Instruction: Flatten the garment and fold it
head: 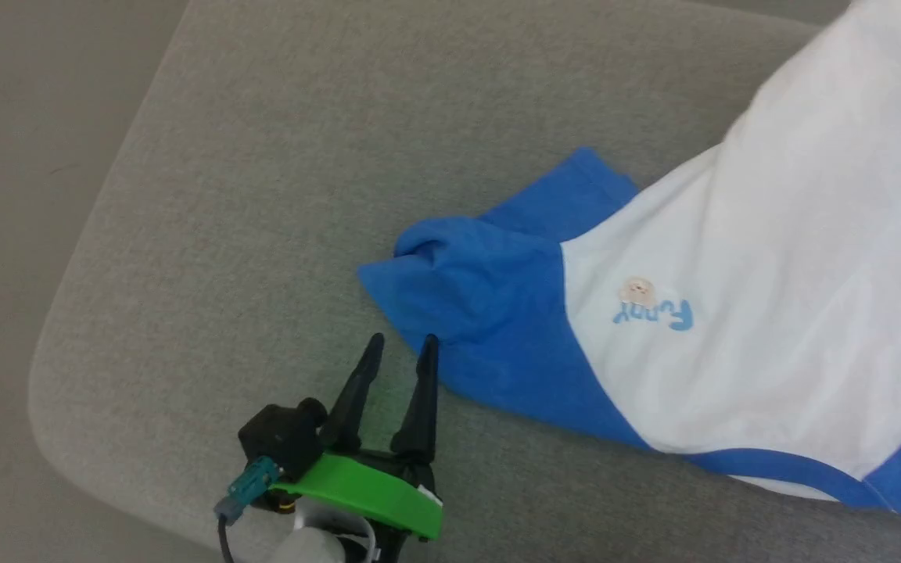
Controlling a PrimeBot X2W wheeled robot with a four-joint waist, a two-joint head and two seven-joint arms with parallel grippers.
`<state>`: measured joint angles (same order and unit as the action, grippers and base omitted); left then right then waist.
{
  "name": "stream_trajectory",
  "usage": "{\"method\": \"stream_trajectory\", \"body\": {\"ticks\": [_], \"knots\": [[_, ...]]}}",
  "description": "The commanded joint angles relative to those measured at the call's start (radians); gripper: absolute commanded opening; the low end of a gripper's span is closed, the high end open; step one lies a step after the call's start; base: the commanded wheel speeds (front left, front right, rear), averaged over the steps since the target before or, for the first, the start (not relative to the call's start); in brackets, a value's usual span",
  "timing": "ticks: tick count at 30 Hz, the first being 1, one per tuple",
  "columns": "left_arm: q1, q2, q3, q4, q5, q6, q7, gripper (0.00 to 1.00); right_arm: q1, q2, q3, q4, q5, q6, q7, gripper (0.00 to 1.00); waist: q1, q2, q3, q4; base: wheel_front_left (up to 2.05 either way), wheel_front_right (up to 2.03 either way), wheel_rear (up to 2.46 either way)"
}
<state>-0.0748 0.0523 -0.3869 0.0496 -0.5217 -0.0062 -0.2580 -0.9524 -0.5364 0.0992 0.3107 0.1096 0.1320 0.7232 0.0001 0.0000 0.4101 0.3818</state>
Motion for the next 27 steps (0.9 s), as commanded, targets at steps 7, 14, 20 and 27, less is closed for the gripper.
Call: {"method": "stream_trajectory", "body": {"ticks": [7, 14, 20, 27], "knots": [[-0.039, -0.002, -0.059, 0.013, -0.028, 0.004, -0.004, 1.00, 0.075, 0.019, -0.072, 0.191, -0.087, -0.001, -0.062, 0.43, -0.0001, 0.0000, 0.090, 0.140, 0.00, 0.00, 0.00], [-0.057, -0.002, -0.058, 0.025, -0.024, 0.011, -0.004, 1.00, 0.033, 0.069, -0.058, 0.232, -0.071, -0.001, -0.084, 1.00, -0.0001, 0.0000, 0.073, 0.085, 0.00, 0.00, 0.00], [-0.057, -0.002, -0.016, 0.038, 0.011, 0.010, -0.004, 1.00, -0.020, 0.087, -0.029, 0.215, 0.001, -0.001, -0.094, 1.00, -0.0001, 0.0000, 0.000, -0.001, 0.00, 0.00, 0.00], [-0.010, -0.002, 0.046, 0.048, 0.054, 0.005, -0.004, 1.00, 0.057, 0.112, -0.111, 0.122, 0.072, -0.001, -0.139, 1.00, -0.0001, 0.0000, -0.099, -0.096, 0.00, 0.00, 0.00]]}}
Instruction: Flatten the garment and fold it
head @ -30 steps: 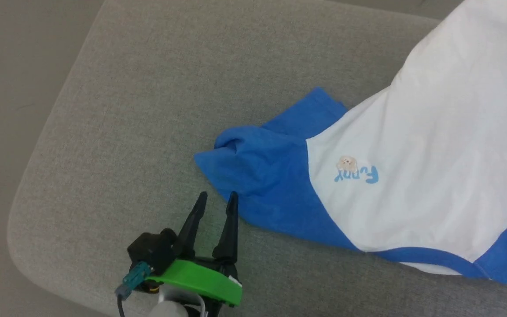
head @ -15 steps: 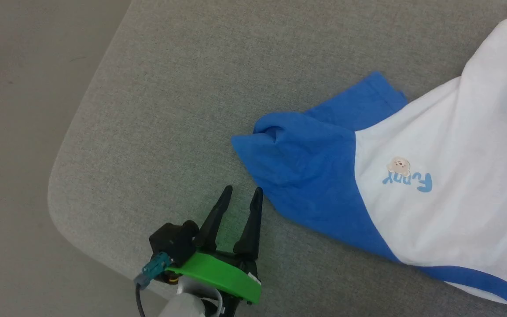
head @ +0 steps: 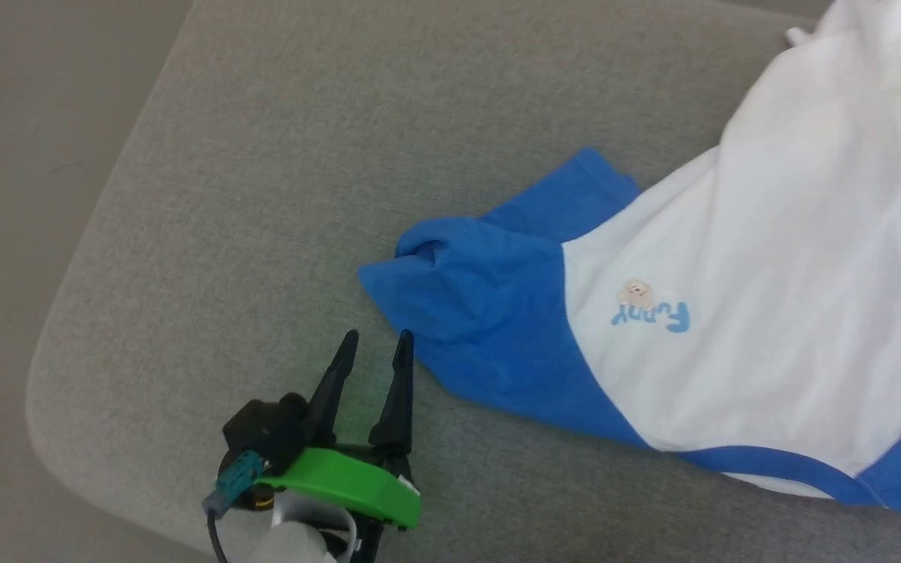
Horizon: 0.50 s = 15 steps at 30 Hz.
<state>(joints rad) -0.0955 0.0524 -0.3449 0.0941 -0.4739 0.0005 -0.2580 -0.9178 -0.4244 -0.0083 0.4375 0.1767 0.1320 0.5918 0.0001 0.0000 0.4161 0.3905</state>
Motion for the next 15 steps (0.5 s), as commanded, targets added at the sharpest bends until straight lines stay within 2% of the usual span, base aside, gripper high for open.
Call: {"method": "stream_trajectory", "body": {"ticks": [1, 8, 11, 15], "knots": [[0.020, -0.002, 0.015, 0.005, 0.014, -0.003, -0.004, 1.00, 0.054, 0.002, -0.015, -0.033, 0.012, -0.001, -0.018, 1.00, -0.0001, 0.0000, -0.121, -0.119, 0.00, 0.00, 0.00], [0.080, -0.002, 0.065, 0.002, 0.055, -0.019, -0.004, 1.00, 0.360, 0.072, -0.152, -0.294, 0.052, -0.001, -0.087, 1.00, -0.0001, 0.0000, -0.189, -0.186, 0.00, 0.00, 0.00], [0.101, -0.002, 0.080, -0.002, 0.065, -0.023, -0.004, 1.00, 0.511, 0.135, -0.215, -0.411, 0.049, -0.001, -0.152, 1.00, -0.0001, 0.0000, -0.207, -0.205, 0.00, 0.00, 0.00], [0.128, -0.002, 0.099, -0.008, 0.077, -0.030, -0.004, 1.00, 0.729, 0.239, -0.277, -0.538, -0.012, -0.001, -0.297, 1.00, -0.0001, 0.0000, -0.226, -0.229, 0.00, 0.00, 0.00]]}}
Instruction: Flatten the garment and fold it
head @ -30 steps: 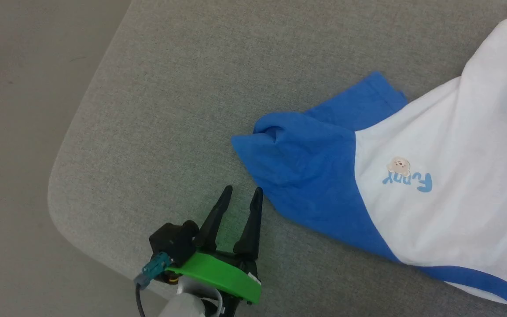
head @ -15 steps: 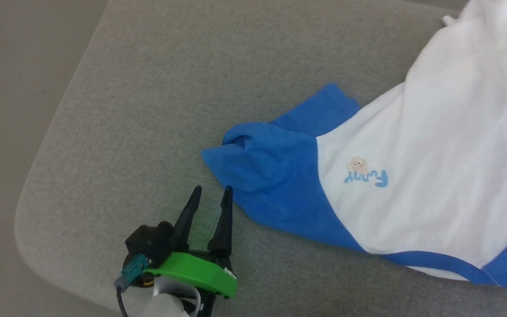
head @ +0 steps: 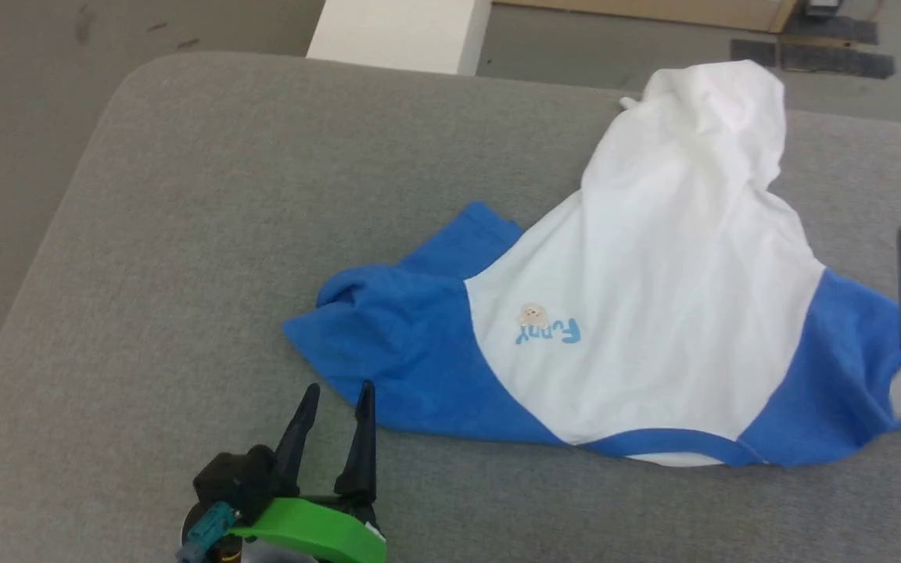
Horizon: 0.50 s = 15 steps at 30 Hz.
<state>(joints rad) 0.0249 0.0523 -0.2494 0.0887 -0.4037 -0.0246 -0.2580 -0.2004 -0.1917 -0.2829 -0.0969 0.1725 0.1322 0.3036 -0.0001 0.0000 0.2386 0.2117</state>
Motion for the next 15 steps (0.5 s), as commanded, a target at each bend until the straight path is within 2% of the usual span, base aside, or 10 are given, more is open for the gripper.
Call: {"method": "stream_trajectory", "body": {"ticks": [1, 3, 6, 11, 15], "knots": [[0.015, -0.002, 0.010, -0.005, 0.010, -0.007, -0.004, 1.00, 0.068, 0.036, -0.013, -0.022, -0.032, -0.002, -0.052, 1.00, 0.0001, 0.0000, -0.054, -0.057, 0.00, 0.00, 0.00], [0.029, -0.002, 0.021, -0.009, 0.014, -0.009, -0.004, 1.00, 0.152, 0.090, -0.035, -0.036, -0.060, -0.002, -0.134, 1.00, 0.0001, 0.0000, -0.061, -0.070, 0.00, 0.00, 0.00], [0.053, -0.002, 0.036, -0.014, 0.016, -0.012, -0.004, 1.00, 0.246, 0.132, -0.055, -0.032, -0.088, -0.002, -0.251, 1.00, 0.0001, 0.0000, -0.070, -0.089, 0.00, 0.00, 0.00], [0.086, -0.002, 0.058, -0.026, 0.025, -0.012, -0.004, 1.00, 0.332, 0.141, -0.046, 0.069, 0.014, -0.002, -0.402, 1.00, 0.0001, 0.0000, -0.076, -0.126, 0.00, 0.00, 0.00], [0.077, 0.008, 0.067, -0.033, 0.066, -0.010, -0.004, 1.00, 0.335, 0.141, -0.008, 0.129, 0.047, -0.002, -0.464, 1.00, 0.0001, 0.0000, -0.075, -0.144, 0.00, 0.00, 0.00]]}}
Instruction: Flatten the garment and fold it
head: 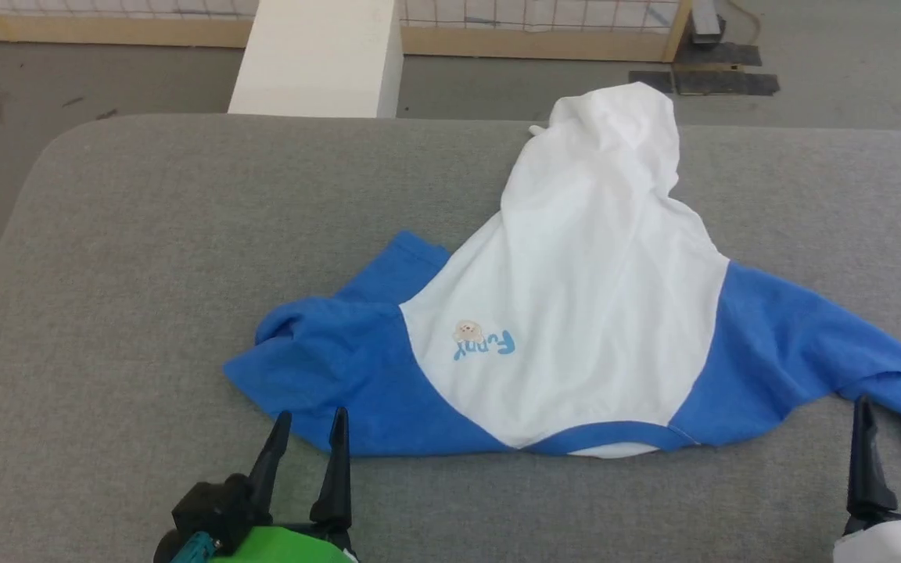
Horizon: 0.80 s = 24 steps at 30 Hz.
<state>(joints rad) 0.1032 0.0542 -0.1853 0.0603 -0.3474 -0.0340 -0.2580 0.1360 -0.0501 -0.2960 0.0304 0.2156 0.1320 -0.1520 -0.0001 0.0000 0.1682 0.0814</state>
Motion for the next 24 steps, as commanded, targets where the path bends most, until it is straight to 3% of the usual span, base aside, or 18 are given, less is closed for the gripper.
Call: {"method": "stream_trajectory", "body": {"ticks": [1, 7, 14, 21, 24], "knots": [[-0.009, 0.013, 0.003, -0.007, 0.021, 0.001, -0.004, 1.00, -0.005, 0.000, 0.011, 0.007, 0.005, -0.001, -0.016, 1.00, 0.0001, 0.0000, -0.004, -0.017, 0.00, 0.00, 0.00], [-0.122, 0.100, -0.016, -0.060, 0.097, -0.005, 0.100, 1.00, -0.036, 0.000, 0.017, 0.018, 0.005, -0.001, -0.039, 1.00, 0.0001, 0.0000, 0.021, -0.024, 0.00, 0.00, 0.00], [-0.305, 0.238, -0.076, -0.025, 0.177, -0.047, 0.484, 1.00, -0.056, 0.000, 0.032, 0.038, 0.011, -0.001, -0.042, 1.00, 0.0001, 0.0000, 0.070, -0.025, 0.00, 0.00, 0.00], [-0.382, 0.259, -0.176, 0.064, 0.077, -0.088, 0.798, 1.00, -0.084, 0.000, 0.047, 0.043, 0.020, -0.001, -0.044, 1.00, 0.0001, 0.0000, 0.127, -0.042, 0.00, 0.00, 0.00], [-0.385, 0.261, -0.212, 0.111, 0.028, -0.092, 0.862, 1.00, -0.094, 0.000, 0.051, 0.044, 0.022, -0.001, -0.044, 1.00, 0.0001, 0.0000, 0.142, -0.052, 0.00, 0.00, 0.00]]}}
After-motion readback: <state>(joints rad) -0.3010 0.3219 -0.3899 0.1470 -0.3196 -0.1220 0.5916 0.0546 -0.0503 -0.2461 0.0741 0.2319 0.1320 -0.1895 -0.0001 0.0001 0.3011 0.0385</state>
